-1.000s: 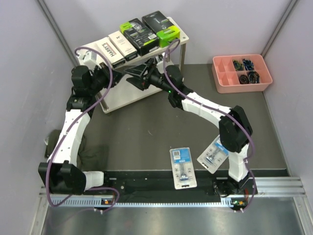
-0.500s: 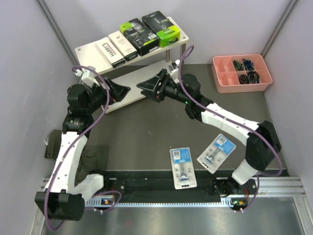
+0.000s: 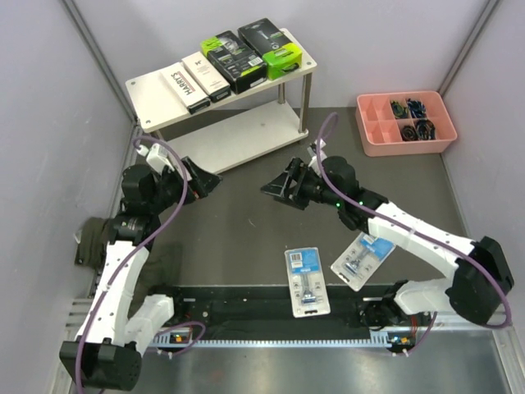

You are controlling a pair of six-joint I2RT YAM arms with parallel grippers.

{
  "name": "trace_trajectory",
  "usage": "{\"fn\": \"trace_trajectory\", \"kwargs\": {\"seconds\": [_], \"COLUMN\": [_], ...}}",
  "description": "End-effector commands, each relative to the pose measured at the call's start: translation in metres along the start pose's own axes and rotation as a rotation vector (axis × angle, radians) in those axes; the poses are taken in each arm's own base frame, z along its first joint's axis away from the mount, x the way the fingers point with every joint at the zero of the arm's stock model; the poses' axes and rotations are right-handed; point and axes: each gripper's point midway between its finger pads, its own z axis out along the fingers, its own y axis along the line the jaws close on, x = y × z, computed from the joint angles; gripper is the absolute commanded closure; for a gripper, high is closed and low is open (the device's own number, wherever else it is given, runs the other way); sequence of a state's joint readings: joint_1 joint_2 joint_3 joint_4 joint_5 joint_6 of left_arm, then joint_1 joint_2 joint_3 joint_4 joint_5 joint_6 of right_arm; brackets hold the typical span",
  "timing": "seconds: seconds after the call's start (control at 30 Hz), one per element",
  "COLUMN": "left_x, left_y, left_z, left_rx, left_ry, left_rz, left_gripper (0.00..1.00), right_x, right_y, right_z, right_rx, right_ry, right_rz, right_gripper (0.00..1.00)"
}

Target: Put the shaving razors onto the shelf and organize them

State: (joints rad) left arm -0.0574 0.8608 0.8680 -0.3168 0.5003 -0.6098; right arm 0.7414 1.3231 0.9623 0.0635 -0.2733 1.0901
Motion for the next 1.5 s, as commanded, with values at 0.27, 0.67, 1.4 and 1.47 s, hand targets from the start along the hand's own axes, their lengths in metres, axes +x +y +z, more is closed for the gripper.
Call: {"fn": "trace_trajectory", "kwargs": {"seconds": [0.27,0.67,1.4,1.47], "left_x": [0.069,0.185,0.347,0.353], "left_y": [-0.017,-0.062,-0.108,-0.107], "left_z": [0.031,0.057,0.058,0.055], "left_rx": [-0.039,-0.043,-0.126,-0.142], "left_ry": [0.178,0.415,0.883,0.901], "left_rz": [-0.026,-0.011,0.073,0.075], "left_gripper": [0.01,0.05,0.4,0.43], "right_x": [0.026,0.038,0.037,0.038], "right_y": [-0.078,-0.129,-0.201,-0.202], "right_z": [-0.055,-0.087,-0.141,-0.143], "right_rx": [0.251,0.396,0.531,0.534], "right_ry": [-0.024,-0.04,-0.113,-0.113], "right_rz": [-0.049,0.033,0.188,0.19], "right_gripper": [0.29,0.29,0.3,0.3]}}
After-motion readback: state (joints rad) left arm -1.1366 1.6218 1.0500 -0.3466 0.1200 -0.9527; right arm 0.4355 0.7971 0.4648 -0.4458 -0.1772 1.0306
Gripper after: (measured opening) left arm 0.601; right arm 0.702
